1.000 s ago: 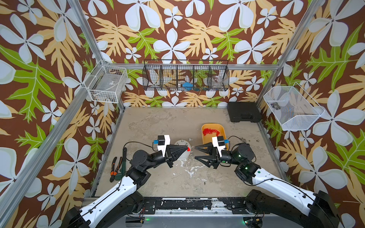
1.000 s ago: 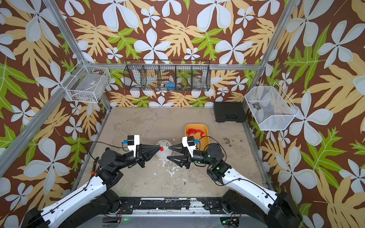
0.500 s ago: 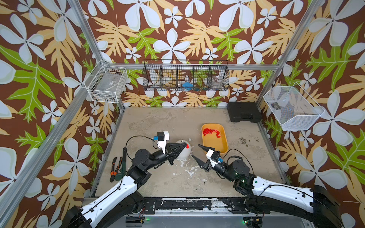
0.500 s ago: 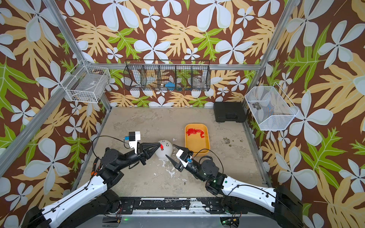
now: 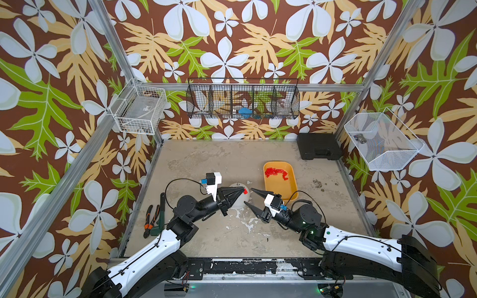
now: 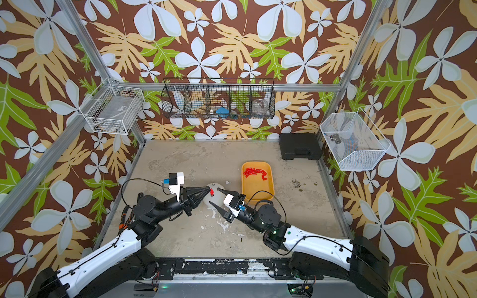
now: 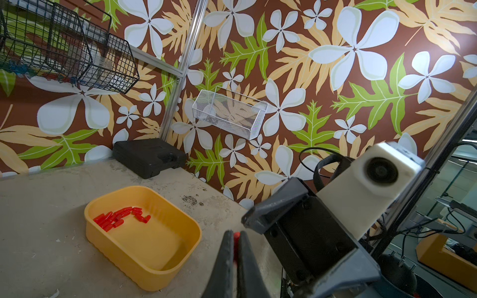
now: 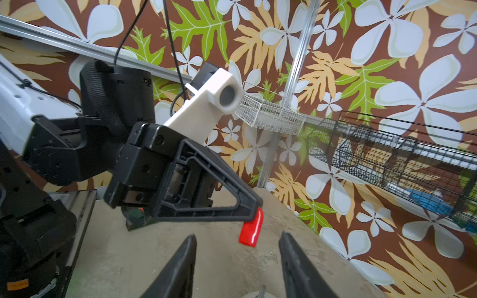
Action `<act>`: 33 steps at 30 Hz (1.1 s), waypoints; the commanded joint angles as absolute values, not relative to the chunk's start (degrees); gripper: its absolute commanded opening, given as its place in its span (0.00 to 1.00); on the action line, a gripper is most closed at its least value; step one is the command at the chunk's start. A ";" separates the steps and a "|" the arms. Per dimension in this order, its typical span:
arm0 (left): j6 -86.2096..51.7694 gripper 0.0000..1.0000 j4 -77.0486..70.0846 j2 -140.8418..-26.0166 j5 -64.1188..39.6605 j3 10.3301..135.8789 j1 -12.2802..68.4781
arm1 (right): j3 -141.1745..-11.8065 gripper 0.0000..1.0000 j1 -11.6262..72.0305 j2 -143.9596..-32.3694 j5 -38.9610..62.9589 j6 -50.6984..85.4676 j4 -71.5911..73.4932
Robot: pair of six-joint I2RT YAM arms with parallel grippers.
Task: Cover the protruding screws with screw protection sleeves
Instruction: Pick up the screw protection sleeve from the center of the board.
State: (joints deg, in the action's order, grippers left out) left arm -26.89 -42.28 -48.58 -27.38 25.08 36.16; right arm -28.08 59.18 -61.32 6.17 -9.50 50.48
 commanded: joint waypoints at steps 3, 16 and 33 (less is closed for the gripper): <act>-26.68 0.00 -44.02 -48.69 -27.55 25.14 36.21 | -29.18 0.52 59.19 -62.99 8.95 -8.70 51.24; -26.93 0.00 -45.00 -48.58 -27.96 24.37 36.21 | -30.59 0.33 59.22 -64.34 7.62 -8.02 51.71; -26.97 0.00 -45.86 -48.25 -27.60 23.82 36.30 | -30.83 0.10 59.16 -65.18 9.14 -8.09 51.98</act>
